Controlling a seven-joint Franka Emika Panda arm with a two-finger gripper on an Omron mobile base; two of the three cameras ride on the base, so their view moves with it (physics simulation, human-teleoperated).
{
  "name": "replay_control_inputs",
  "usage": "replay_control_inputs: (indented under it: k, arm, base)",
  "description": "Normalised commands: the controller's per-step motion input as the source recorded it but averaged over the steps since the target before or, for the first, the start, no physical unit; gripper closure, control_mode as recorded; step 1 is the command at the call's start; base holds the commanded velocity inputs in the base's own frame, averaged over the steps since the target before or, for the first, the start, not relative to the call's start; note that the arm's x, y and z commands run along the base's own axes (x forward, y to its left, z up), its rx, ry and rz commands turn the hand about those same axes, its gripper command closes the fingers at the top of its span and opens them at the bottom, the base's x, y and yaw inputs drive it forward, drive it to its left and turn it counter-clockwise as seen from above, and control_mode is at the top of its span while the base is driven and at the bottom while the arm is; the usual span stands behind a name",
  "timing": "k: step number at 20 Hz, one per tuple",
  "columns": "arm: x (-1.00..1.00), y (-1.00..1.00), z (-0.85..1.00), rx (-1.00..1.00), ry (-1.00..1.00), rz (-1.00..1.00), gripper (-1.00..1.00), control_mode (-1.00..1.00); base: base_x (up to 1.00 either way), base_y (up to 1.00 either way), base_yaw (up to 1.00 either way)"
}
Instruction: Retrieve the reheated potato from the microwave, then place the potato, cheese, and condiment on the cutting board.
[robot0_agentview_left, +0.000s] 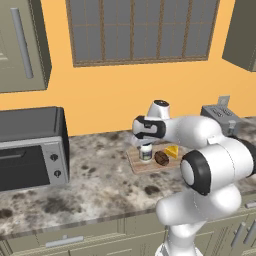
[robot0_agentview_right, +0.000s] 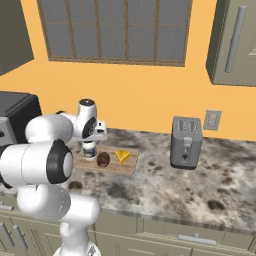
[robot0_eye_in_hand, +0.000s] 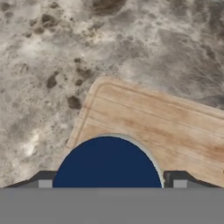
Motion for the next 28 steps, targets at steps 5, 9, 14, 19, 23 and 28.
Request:
replay_control_inputs:
  k: [5, 9, 14, 19, 23, 28]
  arm:
    - [0.01, -0.05, -0.05, 0.0, 0.02, 0.0, -1.0, -1.0]
    - [0.0, -0.09, 0.0, 0.0, 0.0, 0.0, -1.0, -1.0]
    - [-0.1, -0.03, 0.26, 0.0, 0.0, 0.0, -1.0, -1.0]
    - [-0.24, -0.04, 0.73, 0.0, -0.03, -0.03, -1.0, -1.0]
    - [-0.81, -0.1, 0.63, 0.0, -0.01, -0.08, -1.0, -1.0]
    - [-1.0, -0.18, 0.26, 0.0, 0.0, -0.11, -1.0, -1.0]
  base:
    - [0.0, 0.0, 0.0]
    - [0.0, 0.0, 0.0]
    - [0.0, 0.0, 0.0]
    - [0.0, 0.0, 0.0]
    - [0.0, 0.0, 0.0]
    - [0.0, 0.0, 0.0]
